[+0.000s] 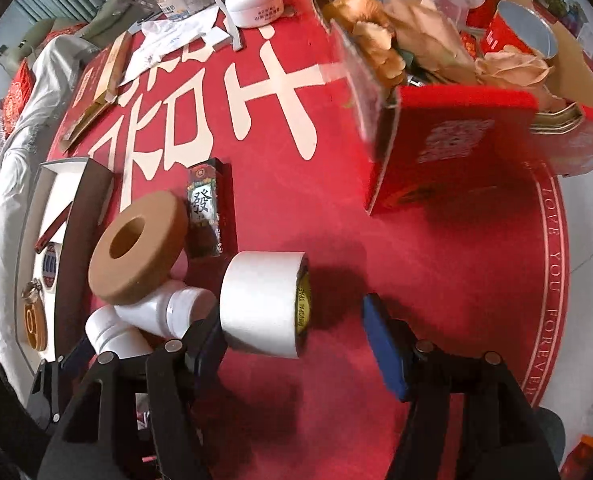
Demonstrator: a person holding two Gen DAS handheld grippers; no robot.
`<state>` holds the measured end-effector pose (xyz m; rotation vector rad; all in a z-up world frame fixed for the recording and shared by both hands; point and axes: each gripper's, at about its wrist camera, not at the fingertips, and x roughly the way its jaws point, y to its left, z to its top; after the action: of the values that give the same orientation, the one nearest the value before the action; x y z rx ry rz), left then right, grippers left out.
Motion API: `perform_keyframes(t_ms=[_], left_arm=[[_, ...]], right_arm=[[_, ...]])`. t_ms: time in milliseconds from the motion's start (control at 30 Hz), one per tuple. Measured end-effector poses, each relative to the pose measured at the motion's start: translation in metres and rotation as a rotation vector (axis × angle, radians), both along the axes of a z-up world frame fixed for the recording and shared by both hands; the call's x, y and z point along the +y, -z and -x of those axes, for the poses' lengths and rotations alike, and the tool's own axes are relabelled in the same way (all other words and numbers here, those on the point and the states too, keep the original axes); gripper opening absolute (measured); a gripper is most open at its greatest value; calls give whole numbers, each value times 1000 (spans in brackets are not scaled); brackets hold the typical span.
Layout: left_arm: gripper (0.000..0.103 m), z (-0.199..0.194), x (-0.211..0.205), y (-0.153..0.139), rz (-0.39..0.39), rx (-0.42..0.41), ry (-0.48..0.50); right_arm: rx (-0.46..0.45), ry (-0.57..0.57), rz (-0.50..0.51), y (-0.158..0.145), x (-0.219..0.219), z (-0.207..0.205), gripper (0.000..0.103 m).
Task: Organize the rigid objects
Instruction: 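Grasp white pill bottle with left tool while right tool grasps white paper roll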
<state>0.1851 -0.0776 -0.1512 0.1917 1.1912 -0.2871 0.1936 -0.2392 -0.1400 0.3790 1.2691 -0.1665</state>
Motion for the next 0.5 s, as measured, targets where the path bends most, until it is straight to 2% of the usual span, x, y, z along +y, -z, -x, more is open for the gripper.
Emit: perform_keyframes(t_ms=[33,67,100,133,300,500], left_arm=[[103,-1,0,0,-2,8,2],[98,0,0,-1,2,6,2],[92,1,1,-4,8,-10,2],[80,4,2,-9,17,-33,9],[80,7,13,-15,88,8,-13],[80,26,23,-48,113,-67,-27]], right_arm=[[-11,-1,12,-1,1,-1,43],[-10,-10,27,-1,2,-2,32],[-2,-13,37,-1,2,-2,32],[3,-13,37,-1,1,-1,31],[-8,-12,10,-8,-8,20,31],[-16,1,-33,-18,-15,54,32]])
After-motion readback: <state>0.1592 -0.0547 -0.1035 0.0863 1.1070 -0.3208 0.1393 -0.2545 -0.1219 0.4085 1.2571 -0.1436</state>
